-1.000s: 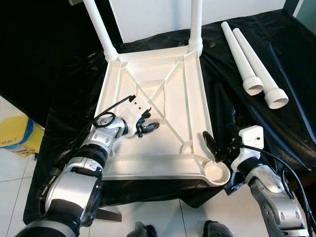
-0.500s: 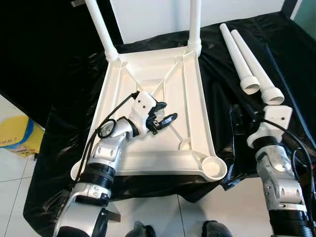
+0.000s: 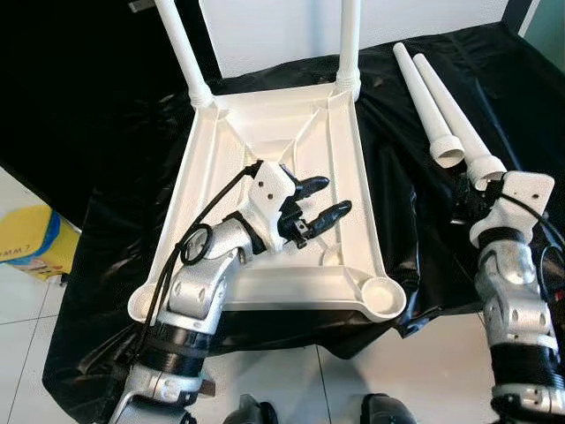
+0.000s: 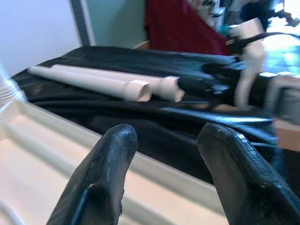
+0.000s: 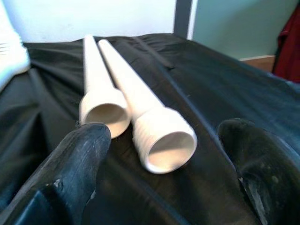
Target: Building children table
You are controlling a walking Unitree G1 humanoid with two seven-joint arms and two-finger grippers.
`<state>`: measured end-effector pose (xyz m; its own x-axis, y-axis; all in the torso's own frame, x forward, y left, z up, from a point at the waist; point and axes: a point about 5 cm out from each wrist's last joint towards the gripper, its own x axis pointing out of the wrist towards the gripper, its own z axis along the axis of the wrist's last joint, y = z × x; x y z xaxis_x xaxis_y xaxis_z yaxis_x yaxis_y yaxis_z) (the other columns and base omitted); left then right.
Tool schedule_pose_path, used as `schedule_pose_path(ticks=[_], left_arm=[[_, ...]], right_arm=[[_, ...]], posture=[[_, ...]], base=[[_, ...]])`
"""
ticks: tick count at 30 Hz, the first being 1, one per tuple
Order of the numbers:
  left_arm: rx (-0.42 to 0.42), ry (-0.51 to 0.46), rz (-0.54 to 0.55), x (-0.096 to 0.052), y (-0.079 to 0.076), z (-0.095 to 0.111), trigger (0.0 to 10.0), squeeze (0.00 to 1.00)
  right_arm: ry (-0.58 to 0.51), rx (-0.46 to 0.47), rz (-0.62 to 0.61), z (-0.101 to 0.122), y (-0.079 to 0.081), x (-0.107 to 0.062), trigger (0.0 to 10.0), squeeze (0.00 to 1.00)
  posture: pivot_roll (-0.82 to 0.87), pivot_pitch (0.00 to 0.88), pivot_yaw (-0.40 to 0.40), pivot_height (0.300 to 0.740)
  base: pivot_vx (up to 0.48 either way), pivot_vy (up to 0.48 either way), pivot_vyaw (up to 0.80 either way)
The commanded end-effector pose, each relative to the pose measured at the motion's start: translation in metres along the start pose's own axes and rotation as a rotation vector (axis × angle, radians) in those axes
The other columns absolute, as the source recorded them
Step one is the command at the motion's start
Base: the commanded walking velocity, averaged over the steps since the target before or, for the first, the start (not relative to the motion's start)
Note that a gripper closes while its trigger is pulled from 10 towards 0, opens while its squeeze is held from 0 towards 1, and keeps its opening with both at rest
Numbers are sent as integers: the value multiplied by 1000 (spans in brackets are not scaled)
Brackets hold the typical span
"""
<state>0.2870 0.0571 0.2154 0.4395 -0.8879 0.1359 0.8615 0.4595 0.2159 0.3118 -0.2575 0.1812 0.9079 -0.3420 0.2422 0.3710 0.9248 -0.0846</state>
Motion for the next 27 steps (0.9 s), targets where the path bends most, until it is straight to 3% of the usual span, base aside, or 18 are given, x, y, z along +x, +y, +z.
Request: schedule_pose_path(ticks=[1, 6, 17, 27], left_arm=[[-17, 0, -89, -2, -8, 1, 10000, 0], [-59, 6, -131, -7, -22, 8, 10000, 0], [-105, 32, -173, -10, -31, 14, 10000, 0], [-153, 90, -169, -22, -37, 17, 10000, 0]], right_arm=[[6, -10, -3, -3, 0, 1, 10000, 0], [-1, -34, -30, -2, -5, 12, 10000, 0], [14, -38, 7, -1, -10, 31, 10000, 0], [-1, -38, 100, 5, -8, 47, 10000, 0]], posture=[[-126, 149, 121, 740], [-119, 177, 141, 740], [-107, 228, 170, 740], [-49, 293, 218, 740]], base=[[0, 0, 0], [0, 0, 0], [0, 0, 0], [0, 0, 0]])
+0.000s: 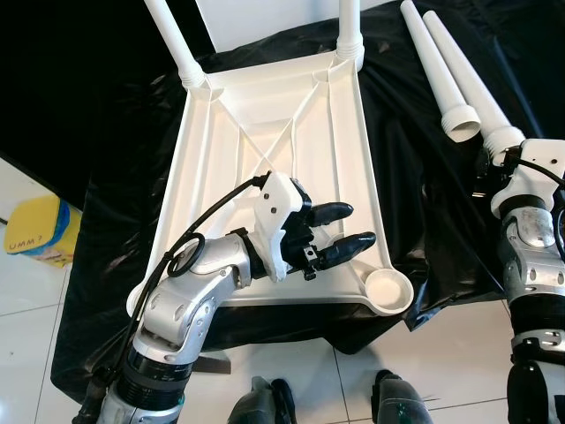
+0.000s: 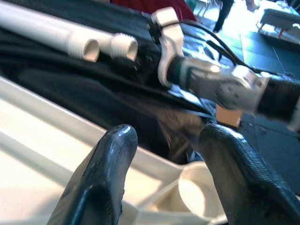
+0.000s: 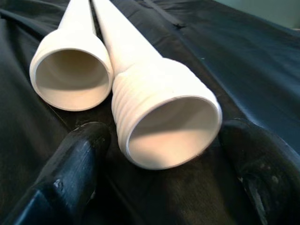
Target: Building children table
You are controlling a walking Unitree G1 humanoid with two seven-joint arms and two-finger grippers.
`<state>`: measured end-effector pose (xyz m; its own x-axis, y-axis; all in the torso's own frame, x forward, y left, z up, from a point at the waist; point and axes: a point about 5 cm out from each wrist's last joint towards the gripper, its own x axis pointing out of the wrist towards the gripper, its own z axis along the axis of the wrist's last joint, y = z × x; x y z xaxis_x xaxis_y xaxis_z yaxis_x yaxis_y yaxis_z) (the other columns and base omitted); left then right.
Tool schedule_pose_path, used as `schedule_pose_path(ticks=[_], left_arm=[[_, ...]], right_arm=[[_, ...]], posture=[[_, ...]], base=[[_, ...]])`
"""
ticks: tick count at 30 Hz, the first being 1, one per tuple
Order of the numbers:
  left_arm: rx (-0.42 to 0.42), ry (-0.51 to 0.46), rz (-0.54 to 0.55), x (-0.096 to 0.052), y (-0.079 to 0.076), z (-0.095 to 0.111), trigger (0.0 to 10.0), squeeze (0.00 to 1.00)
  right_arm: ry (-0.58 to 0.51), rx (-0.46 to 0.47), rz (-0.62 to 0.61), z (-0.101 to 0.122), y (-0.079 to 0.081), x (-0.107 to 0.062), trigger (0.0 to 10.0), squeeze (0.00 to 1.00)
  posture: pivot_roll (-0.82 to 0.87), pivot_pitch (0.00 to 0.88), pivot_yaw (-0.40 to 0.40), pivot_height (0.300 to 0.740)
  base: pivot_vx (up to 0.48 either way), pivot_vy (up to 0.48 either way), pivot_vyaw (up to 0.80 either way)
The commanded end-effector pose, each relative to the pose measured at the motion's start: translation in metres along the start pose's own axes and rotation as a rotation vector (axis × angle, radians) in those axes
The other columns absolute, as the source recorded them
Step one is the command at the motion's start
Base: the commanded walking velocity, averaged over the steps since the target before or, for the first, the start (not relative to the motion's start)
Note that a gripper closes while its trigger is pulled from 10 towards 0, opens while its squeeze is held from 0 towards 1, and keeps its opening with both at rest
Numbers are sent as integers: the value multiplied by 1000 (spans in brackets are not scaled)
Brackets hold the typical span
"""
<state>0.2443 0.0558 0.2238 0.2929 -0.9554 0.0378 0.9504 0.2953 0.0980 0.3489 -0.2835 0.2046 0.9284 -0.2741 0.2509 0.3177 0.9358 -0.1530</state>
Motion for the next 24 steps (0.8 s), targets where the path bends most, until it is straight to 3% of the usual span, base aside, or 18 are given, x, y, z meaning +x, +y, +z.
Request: schedule_pose_path(ticks=[1, 14, 15, 18, 19, 24], left_arm=[[-23, 23, 10, -7, -2, -2, 10000, 0], [-52, 67, 46, -17, -5, 2, 10000, 0], [-55, 73, 50, -17, -5, 2, 10000, 0], [-56, 74, 51, -18, -5, 2, 10000, 0], [-58, 76, 52, -18, -5, 2, 10000, 0], [-56, 74, 61, -15, -5, 3, 10000, 0]], right_arm=[[14, 21, 47, -5, 6, 0, 10000, 0], [26, 27, 207, 7, 8, 27, 10000, 0], [55, 25, 248, 5, 9, 28, 6510, 0], [68, 25, 260, 4, 9, 28, 6510, 0], [75, 26, 268, 3, 9, 29, 0, 0], [105, 90, 344, -9, 17, 21, 0, 0]], posture=[[-49, 293, 218, 740], [24, 319, 246, 740], [24, 319, 247, 740], [24, 318, 247, 740], [24, 318, 247, 740], [13, 309, 236, 740]], base=[[0, 0, 0], [0, 0, 0], [0, 0, 0], [0, 0, 0], [0, 0, 0], [0, 0, 0]])
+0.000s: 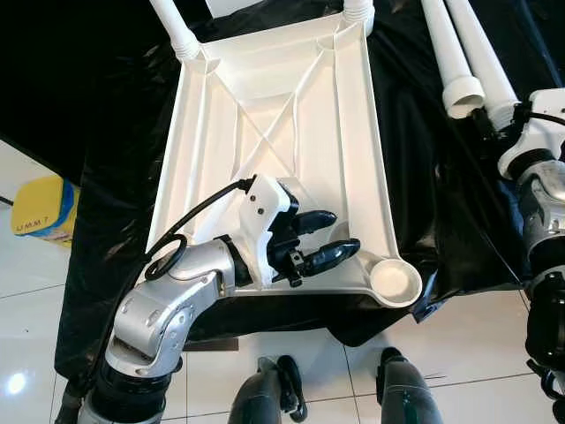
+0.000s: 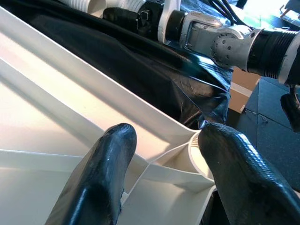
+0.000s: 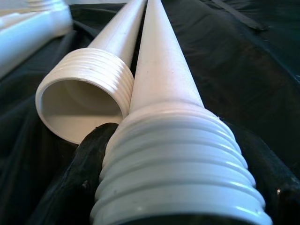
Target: Building children table
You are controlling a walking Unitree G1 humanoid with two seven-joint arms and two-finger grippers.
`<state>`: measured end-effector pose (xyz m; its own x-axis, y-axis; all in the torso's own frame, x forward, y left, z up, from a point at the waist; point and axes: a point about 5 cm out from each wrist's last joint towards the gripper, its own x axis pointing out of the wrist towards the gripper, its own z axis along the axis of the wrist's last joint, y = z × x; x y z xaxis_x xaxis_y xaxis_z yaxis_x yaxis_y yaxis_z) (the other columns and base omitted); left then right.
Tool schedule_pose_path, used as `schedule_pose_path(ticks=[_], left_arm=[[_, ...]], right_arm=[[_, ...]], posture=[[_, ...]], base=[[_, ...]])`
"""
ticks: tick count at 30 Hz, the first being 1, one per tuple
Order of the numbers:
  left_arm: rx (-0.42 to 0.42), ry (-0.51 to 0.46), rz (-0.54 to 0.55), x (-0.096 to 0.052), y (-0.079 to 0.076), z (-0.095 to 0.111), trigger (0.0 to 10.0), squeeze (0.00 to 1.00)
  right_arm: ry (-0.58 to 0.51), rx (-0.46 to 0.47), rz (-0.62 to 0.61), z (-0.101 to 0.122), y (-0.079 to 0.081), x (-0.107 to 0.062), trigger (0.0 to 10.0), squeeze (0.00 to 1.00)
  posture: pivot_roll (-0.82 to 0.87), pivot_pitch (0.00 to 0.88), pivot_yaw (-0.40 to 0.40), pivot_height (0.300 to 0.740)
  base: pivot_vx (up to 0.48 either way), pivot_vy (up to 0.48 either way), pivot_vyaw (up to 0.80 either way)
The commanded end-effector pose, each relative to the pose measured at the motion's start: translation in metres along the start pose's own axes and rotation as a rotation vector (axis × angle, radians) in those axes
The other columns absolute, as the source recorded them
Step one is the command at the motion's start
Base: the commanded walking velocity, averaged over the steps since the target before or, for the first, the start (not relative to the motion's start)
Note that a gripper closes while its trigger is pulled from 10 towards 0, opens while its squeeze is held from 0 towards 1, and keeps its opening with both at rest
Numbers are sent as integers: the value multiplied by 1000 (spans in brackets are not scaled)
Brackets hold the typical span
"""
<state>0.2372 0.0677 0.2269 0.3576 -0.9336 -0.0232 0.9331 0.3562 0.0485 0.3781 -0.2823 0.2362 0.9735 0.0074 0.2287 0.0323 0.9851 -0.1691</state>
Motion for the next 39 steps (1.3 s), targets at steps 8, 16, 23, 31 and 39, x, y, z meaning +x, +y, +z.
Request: schedule_pose_path(ticks=[8, 16, 23, 31, 39], left_arm=[[14, -5, 36, 2, 5, 3, 10000, 0], [11, -26, 171, 8, 32, 11, 10000, 0], [22, -72, 226, 12, 46, 22, 10000, 0], [35, -156, 233, 18, 56, 32, 10000, 0], [-15, -224, 225, 17, 65, 42, 10000, 1000]], right_arm=[[109, 91, 90, -37, 15, -15, 0, 0], [-91, 106, 29, -9, 11, -14, 10000, 0], [-220, 149, 18, 13, 22, -13, 10000, 0], [-355, 152, 20, 33, 41, -20, 10000, 0], [-412, 187, 63, 42, 61, -24, 10000, 0]], posture=[[-7, 295, 214, 740], [-41, 230, 164, 740], [-63, 172, 134, 740], [-82, 102, 105, 740], [-86, 64, 93, 740]], base=[[0, 0, 0], [0, 0, 0], [0, 0, 0], [0, 0, 0], [0, 0, 0]])
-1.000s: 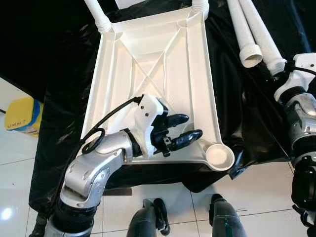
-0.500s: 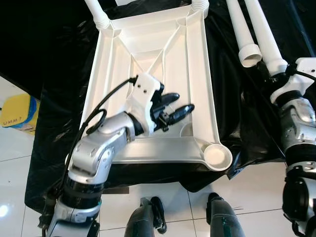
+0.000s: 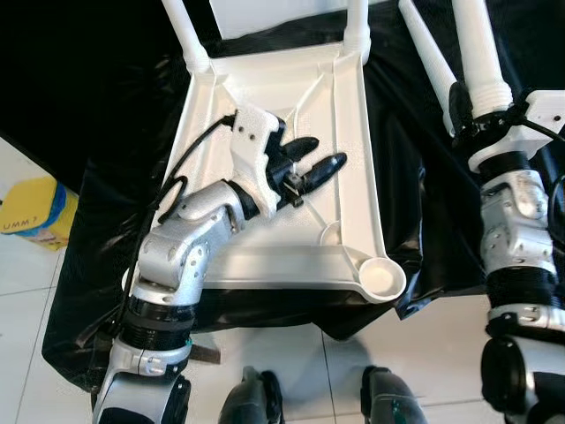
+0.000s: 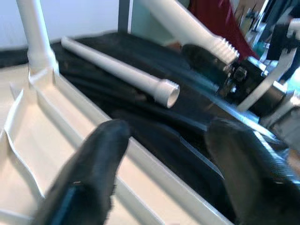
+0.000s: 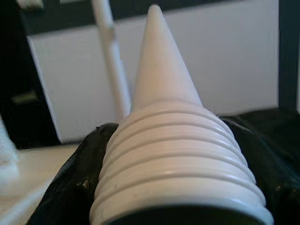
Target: Building children table
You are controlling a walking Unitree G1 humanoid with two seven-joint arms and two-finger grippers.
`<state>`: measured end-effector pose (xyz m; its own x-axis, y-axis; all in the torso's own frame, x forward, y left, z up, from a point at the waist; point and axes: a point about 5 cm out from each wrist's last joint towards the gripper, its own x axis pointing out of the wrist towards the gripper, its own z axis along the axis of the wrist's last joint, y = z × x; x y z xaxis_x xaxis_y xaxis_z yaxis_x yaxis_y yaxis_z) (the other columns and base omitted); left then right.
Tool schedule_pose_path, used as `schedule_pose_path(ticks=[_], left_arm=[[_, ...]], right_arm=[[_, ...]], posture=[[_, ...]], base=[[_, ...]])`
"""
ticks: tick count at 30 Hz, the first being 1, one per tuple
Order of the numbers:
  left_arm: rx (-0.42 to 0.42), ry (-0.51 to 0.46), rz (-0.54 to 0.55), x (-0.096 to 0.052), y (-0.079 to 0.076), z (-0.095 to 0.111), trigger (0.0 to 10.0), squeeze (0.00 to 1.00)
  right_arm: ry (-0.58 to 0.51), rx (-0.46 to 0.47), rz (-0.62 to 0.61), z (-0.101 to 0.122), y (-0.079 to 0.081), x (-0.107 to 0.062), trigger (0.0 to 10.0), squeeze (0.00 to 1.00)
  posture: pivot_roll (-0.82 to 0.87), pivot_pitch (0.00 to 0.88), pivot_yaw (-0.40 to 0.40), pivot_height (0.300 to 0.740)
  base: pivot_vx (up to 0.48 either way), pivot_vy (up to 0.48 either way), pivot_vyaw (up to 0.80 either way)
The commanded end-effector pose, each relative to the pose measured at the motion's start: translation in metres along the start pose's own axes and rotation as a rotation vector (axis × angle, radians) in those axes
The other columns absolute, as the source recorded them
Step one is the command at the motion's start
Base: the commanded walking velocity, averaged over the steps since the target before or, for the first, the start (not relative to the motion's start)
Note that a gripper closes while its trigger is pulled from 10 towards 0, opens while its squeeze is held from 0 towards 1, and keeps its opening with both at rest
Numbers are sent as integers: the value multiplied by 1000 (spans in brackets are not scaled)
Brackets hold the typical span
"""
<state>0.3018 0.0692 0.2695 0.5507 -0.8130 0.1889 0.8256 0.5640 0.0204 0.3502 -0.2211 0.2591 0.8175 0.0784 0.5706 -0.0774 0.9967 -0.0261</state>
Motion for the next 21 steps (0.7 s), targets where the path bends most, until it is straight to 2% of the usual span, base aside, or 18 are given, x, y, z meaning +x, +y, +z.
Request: schedule_pose_path(ticks=[1, 2, 5, 7, 10, 15, 16, 21], left_arm=[[-10, -19, -11, -2, 3, 2, 10000, 1000], [-10, -19, -11, -2, 3, 2, 10000, 1000], [-65, -82, -7, -2, 11, 12, 10000, 1000], [-65, -82, -7, -2, 11, 12, 10000, 1000], [-108, -143, -8, -3, 18, 21, 10000, 1000], [-137, -182, -31, -1, 20, 28, 10000, 1000], [-170, -203, -50, 1, 21, 31, 10000, 0], [-228, -242, -99, 2, 21, 37, 10000, 0]], right_arm=[[-28, 13, 21, 3, 7, -1, 10000, 0], [-28, 13, 21, 3, 7, -1, 10000, 0], [-88, 48, 58, 13, 22, 4, 10000, 0], [-88, 48, 58, 13, 22, 4, 10000, 0], [-174, 58, 84, 27, 34, 8, 10000, 0], [-219, 64, 107, 36, 39, 9, 10000, 0], [-230, 67, 122, 40, 41, 8, 10000, 0], [-236, 65, 161, 43, 46, 6, 10000, 0]], posture=[[-86, 64, 93, 740], [-86, 64, 93, 740], [-88, 54, 86, 740], [-88, 54, 86, 740], [-105, 43, 87, 740], [-112, 40, 83, 740], [-113, 45, 84, 740], [-114, 52, 87, 740]], base=[[0, 0, 0], [0, 0, 0], [0, 0, 0], [0, 0, 0], [0, 0, 0], [0, 0, 0], [0, 0, 0], [0, 0, 0]])
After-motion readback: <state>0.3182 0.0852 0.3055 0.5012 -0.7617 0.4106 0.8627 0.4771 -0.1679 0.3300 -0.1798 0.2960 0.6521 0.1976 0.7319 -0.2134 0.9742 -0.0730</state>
